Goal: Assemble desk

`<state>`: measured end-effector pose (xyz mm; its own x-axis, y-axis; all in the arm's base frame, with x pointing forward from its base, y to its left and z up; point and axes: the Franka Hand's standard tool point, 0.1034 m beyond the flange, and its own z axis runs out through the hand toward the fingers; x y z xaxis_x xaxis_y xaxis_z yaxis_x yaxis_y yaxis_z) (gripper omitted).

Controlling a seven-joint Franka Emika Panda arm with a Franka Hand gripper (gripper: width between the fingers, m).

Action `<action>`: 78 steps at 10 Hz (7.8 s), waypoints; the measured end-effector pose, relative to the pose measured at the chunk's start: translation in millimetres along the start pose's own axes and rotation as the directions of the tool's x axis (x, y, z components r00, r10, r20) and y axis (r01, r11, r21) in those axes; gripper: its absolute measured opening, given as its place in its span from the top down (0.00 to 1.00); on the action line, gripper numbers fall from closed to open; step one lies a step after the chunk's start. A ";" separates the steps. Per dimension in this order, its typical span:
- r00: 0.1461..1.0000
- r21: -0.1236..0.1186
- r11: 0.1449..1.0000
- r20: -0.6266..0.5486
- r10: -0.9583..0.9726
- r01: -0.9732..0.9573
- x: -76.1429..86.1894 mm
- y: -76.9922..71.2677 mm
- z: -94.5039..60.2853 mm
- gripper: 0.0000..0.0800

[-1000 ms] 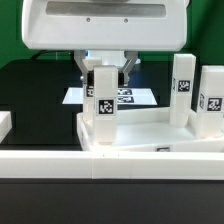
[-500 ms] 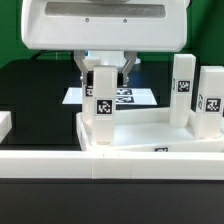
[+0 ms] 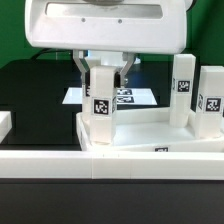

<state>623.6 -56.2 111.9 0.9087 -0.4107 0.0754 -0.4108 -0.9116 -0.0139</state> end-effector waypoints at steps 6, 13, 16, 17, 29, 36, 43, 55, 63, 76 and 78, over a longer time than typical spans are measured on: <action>0.820 0.007 0.820 0.010 0.572 -0.573 -2.1 -4.0 1.1 0.64; 0.456 0.003 0.456 0.018 0.890 -0.890 -3.3 -7.3 1.6 0.64; 0.538 0.002 0.538 0.017 0.843 -0.843 -3.9 -7.1 2.3 0.32; 0.605 0.002 0.605 0.017 0.796 -0.796 -4.2 -7.4 2.4 0.32; 0.994 0.009 0.994 0.001 -0.113 0.113 -3.5 -11.9 1.2 0.19; 0.878 -0.003 0.878 0.004 -0.478 0.478 -1.5 -3.8 1.9 0.34; 0.926 0.003 0.926 0.005 -0.378 0.378 -1.0 -0.4 2.2 0.64; 0.766 0.003 0.766 0.011 0.643 -0.643 -1.5 -2.0 4.0 0.64; 0.581 0.000 0.581 0.019 0.814 -0.814 -3.1 -4.8 4.7 0.52; 0.997 0.005 0.997 0.005 -0.076 0.076 -0.1 -6.3 2.1 0.19; 0.986 0.005 0.986 0.004 -0.168 0.168 0.1 -5.9 2.1 0.19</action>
Offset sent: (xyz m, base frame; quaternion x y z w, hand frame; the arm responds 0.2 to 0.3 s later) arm -0.0091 0.0059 -0.0063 0.0232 -0.0207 0.2791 0.9597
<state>626.3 -50.9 109.9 0.9652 -0.2515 0.0722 -0.2517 -0.9678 -0.0061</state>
